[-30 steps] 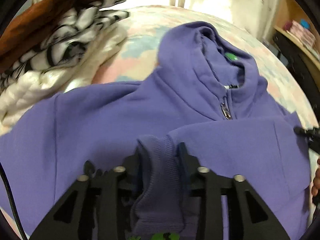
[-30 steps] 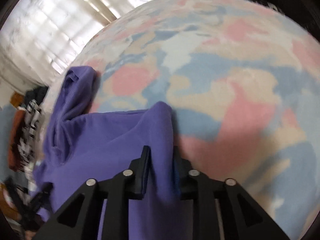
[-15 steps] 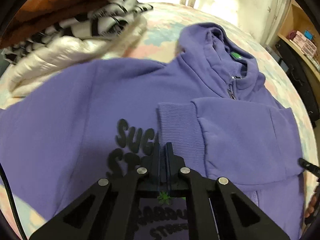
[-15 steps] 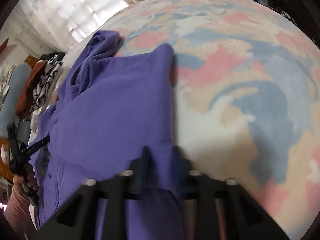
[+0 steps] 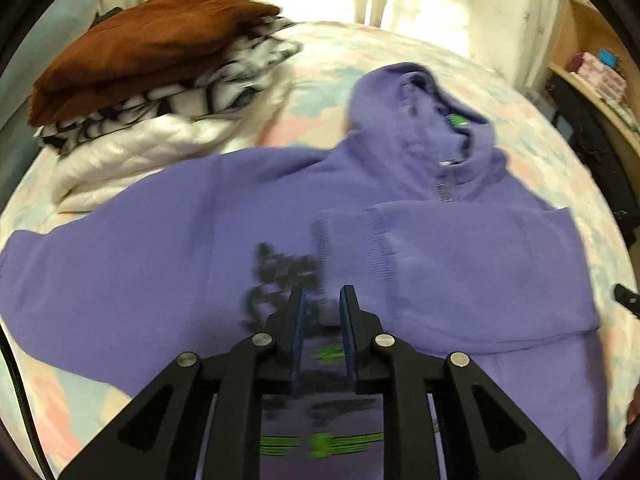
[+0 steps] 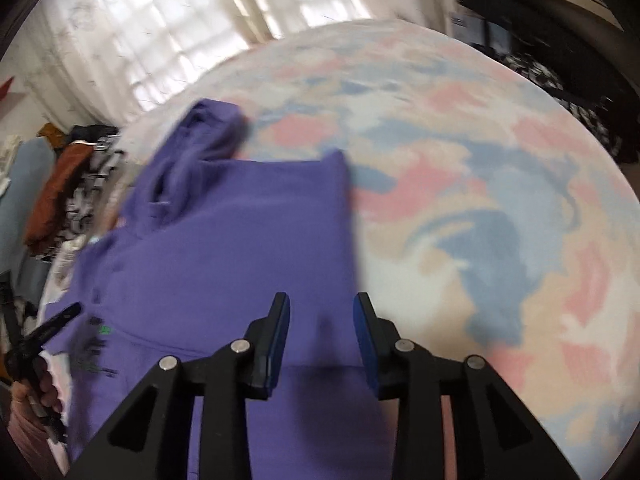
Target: Fold large clothes
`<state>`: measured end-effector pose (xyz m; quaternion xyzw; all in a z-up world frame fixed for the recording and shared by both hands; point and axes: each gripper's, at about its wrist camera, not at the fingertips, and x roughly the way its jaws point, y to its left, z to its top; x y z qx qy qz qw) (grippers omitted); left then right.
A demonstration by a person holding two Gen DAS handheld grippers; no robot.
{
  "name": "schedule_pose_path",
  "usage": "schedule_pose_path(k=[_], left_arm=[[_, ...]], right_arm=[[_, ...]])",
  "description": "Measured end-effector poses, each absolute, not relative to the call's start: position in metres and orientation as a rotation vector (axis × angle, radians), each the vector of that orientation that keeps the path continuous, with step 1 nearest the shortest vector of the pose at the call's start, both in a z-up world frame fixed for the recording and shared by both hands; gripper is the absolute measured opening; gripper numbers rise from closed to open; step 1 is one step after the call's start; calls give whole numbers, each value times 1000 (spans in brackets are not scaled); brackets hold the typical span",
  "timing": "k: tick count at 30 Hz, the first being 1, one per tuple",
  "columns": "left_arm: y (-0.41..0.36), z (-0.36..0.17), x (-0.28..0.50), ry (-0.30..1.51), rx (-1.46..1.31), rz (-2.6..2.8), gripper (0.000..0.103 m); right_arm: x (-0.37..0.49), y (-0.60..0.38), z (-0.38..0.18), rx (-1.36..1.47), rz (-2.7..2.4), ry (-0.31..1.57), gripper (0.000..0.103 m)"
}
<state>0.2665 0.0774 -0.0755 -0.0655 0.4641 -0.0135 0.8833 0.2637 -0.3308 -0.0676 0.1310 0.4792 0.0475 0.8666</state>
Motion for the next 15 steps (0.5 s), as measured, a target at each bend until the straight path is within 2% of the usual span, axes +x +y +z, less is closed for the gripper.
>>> schedule_pose_path(k=[4, 10, 15], left_arm=[[33, -78, 283, 969, -143, -96, 15], [-5, -106, 320, 989, -134, -66, 15], [10, -125, 342, 972, -159, -18, 15]], right_arm=[[285, -273, -70, 253, 201, 1018, 33], [335, -194, -108, 192, 253, 1040, 33], [366, -215, -124, 168, 146, 977, 32]])
